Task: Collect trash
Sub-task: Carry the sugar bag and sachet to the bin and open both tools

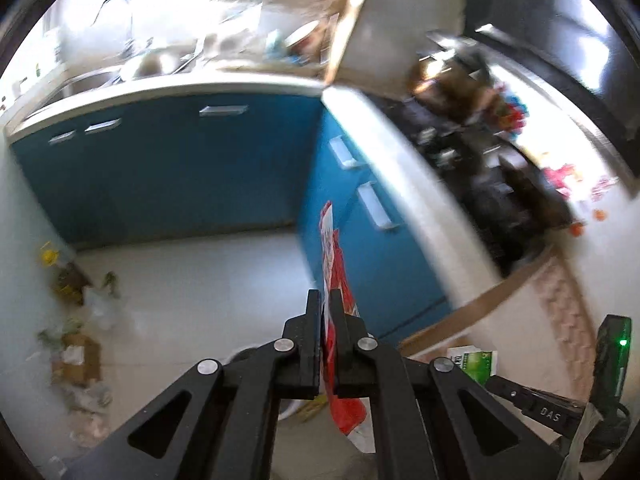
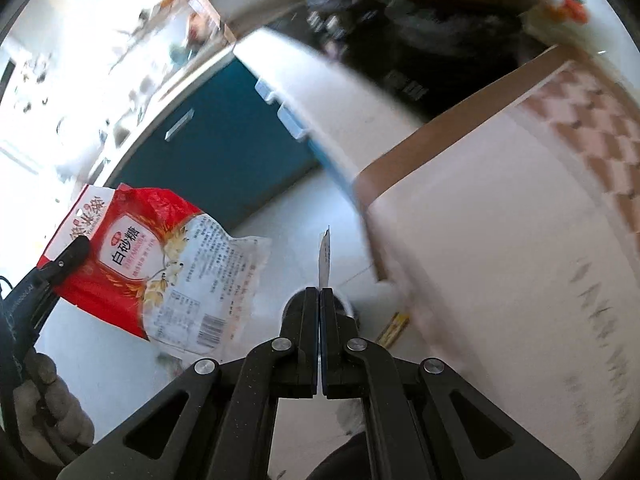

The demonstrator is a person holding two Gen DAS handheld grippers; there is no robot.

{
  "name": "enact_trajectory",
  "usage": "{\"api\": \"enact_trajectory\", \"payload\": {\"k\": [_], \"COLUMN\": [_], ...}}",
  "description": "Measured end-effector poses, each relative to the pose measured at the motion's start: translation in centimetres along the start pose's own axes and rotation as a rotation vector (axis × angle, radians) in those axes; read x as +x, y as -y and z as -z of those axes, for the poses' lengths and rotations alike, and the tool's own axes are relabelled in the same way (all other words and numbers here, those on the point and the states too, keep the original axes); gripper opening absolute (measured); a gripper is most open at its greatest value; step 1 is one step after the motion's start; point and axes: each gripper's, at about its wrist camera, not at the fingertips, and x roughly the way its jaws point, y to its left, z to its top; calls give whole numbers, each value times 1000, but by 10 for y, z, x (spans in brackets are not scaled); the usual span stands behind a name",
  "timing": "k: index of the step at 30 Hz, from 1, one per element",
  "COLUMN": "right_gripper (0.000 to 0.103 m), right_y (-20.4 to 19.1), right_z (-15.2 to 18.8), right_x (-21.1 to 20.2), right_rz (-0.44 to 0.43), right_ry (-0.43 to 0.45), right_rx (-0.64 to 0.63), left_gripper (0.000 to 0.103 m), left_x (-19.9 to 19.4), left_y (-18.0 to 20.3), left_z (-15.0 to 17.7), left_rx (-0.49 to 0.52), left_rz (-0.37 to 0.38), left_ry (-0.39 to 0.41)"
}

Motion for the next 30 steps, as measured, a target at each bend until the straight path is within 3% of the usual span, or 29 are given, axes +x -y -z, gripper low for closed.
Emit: {"api": "enact_trajectory", "payload": {"k": [7,13,18,24,30], "right_gripper": [0,0,0,0,0], "right_y": [-45,-34,-12,12,30], "right_z": [49,84,105,124,136], "right_x": [148,290,415,527,577], "right_rz": [21,49,72,78,70], "right_ry": [-166,-292,-366,-466,-527], "right_rx": [-87,-129,-179,-221,-213], "left_gripper": [1,1,1,3,12], "left_x": [126,263,361,416,415], "left_y": [-86,-139,-163,-180,-176], "left_z": [68,144,197,233,245], "left_rx": [-63,-100,-86,-108,-130], "left_rz": [-140,-212,-225,-197,-201], "left_ry": [-122,-200,-275,-394,-442]}}
